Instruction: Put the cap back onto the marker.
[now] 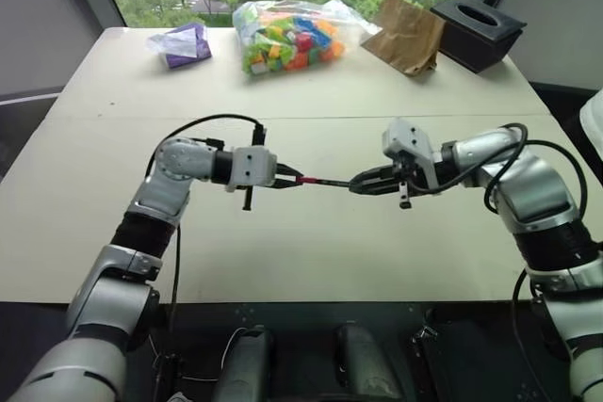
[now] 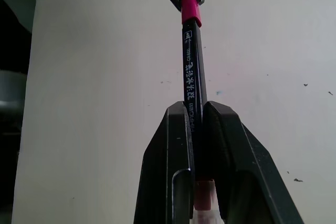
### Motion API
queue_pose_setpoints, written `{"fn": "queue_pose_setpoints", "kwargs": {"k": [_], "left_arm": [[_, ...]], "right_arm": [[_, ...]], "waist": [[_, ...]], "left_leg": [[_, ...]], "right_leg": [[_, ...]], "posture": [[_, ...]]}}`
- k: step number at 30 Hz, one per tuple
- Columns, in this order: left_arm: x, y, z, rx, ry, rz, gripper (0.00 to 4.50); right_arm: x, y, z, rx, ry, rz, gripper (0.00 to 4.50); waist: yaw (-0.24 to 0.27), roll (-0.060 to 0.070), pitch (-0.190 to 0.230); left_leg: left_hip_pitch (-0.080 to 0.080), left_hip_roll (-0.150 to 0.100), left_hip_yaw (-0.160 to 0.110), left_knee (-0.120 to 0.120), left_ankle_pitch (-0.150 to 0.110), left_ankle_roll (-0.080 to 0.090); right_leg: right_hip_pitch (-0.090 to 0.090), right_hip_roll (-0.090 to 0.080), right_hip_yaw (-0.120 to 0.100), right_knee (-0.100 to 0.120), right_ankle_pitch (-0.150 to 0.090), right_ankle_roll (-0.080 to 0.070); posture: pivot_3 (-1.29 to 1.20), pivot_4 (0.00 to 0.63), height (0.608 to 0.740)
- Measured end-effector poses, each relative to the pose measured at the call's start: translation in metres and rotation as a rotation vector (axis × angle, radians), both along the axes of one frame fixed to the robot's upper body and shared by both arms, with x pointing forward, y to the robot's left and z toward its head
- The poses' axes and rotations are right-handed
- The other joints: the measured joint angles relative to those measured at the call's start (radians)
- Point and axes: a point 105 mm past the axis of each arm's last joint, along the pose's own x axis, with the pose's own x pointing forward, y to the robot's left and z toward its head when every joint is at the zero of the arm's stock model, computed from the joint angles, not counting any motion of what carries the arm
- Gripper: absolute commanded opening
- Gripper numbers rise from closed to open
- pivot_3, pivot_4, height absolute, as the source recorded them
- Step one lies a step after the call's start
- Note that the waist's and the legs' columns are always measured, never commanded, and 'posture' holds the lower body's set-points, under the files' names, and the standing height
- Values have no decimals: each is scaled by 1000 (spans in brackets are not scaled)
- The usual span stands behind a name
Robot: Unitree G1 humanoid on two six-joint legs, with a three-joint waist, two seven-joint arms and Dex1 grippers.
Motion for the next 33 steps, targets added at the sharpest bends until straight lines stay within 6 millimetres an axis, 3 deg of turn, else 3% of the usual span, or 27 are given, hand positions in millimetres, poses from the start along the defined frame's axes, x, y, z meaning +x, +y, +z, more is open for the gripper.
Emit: {"fn": "queue_pose_setpoints", "kwargs": {"k": [33], "left_arm": [[11, 8, 6, -23, -334, -48, 0]], "right_arm": [[4, 7, 5, 43, 17, -33, 39]], "waist": [[1, 0, 0]], "left_leg": [[-1, 0, 0, 0, 0, 0]], "right_leg": [[-1, 0, 0, 0, 0, 0]], "posture": [[0, 150, 740]]}}
